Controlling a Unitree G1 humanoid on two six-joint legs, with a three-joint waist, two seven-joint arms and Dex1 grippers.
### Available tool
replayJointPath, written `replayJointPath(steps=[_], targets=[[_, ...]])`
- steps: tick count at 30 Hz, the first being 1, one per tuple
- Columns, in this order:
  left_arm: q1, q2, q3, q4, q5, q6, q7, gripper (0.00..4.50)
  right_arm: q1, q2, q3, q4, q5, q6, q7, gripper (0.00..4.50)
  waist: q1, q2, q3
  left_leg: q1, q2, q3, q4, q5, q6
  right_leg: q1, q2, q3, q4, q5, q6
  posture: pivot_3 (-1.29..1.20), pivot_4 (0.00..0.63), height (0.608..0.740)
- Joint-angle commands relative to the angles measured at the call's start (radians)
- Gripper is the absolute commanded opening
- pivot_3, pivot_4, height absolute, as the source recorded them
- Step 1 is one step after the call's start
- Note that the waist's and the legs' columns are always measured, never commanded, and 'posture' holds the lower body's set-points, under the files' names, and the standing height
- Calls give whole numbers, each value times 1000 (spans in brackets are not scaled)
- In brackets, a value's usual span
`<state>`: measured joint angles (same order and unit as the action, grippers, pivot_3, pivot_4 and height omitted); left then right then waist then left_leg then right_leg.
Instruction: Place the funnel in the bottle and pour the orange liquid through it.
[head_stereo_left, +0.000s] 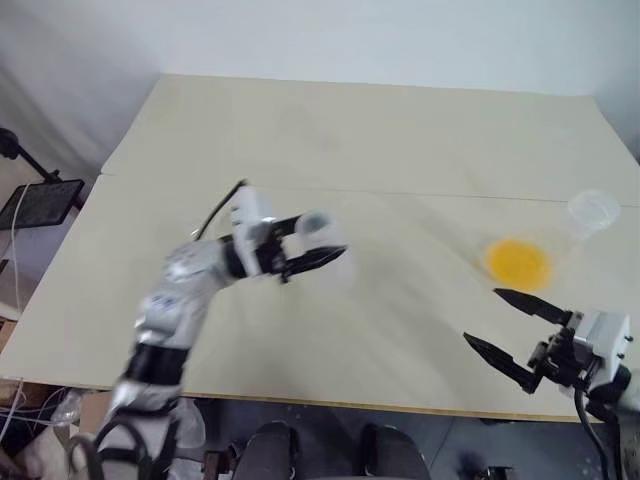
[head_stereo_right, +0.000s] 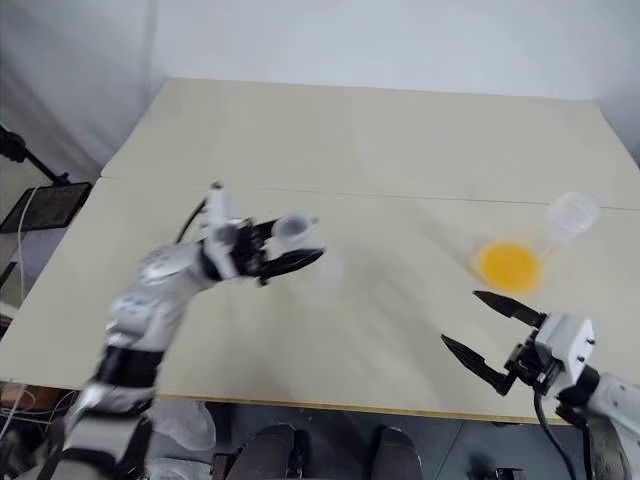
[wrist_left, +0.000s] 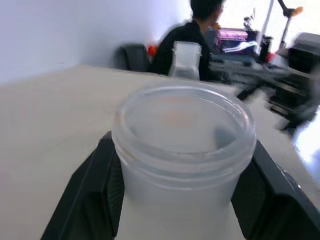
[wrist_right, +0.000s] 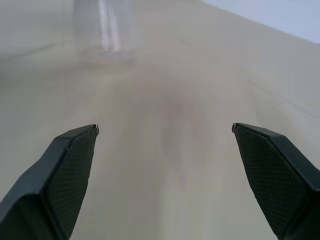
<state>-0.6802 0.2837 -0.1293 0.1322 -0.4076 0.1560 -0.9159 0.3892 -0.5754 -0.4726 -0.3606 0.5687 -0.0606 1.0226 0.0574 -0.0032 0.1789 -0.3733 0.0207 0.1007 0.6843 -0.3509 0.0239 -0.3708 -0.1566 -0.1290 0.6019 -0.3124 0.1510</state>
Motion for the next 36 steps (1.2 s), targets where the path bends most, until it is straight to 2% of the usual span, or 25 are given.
replayJointPath(steps=[1, 6, 13, 19, 20, 24, 30, 36], targets=[[-131, -95, -21, 213, 86, -151, 15, 2409, 75, 41, -50, -101, -7, -32, -63, 4500, -6, 0, 0, 0, 0, 1, 0, 0, 0, 0, 0, 0, 0, 0, 0, 0, 150, 740], [-232, -158, -50, 399, 161, -258, -25, 2409, 156, 103, -51, -168, -23, -51, -134, 4500, -31, 0, 0, 0, 2, 3, -2, 0, 0, -2, 1, 1, 0, 0, 0, 0, 150, 740], [-257, -157, -97, 450, 238, -292, -87, 2409, 200, 151, -27, -194, -47, -78, -186, 4500, -31, 0, 0, 0, 3, 3, -1, 0, 0, -3, 2, 2, 0, 0, 0, 0, 150, 740], [-250, -169, -78, 408, 219, -239, -104, 4392, 169, 149, 7, -177, -58, -84, -205, 4500, -31, 0, 0, 0, 3, 3, -1, 0, 0, -3, 2, 2, 0, 0, 0, 0, 150, 740], [-242, -167, -78, 394, 213, -230, -115, 4465, 159, 147, 13, -174, -59, -82, -207, 4500, -31, 0, 0, 0, 3, 3, -1, 0, 0, -3, 2, 2, 0, 0, 0, 0, 150, 740], [-211, -146, -50, 326, 175, -123, -120, 4465, 106, 137, 33, -158, -37, -72, -205, 4500, -31, 0, 0, 0, 3, 2, 0, 0, 0, -3, 2, 3, 1, 0, 0, 0, 150, 740], [-151, -92, -7, 248, 154, -94, -118, 4465, 26, 118, 63, -117, -34, -50, -194, 4500, -32, 0, 0, 1, 3, -1, 0, 0, 0, -3, 2, 3, 3, 0, 0, 0, 150, 740], [-8, -7, 65, 101, 111, -74, -98, 4465, -106, 84, 113, -46, -24, -30, -170, 4500, -35, 0, 0, 2, 4, -5, 0, 0, 0, -3, 3, 4, 5, 0, 0, 0, 150, 740]])
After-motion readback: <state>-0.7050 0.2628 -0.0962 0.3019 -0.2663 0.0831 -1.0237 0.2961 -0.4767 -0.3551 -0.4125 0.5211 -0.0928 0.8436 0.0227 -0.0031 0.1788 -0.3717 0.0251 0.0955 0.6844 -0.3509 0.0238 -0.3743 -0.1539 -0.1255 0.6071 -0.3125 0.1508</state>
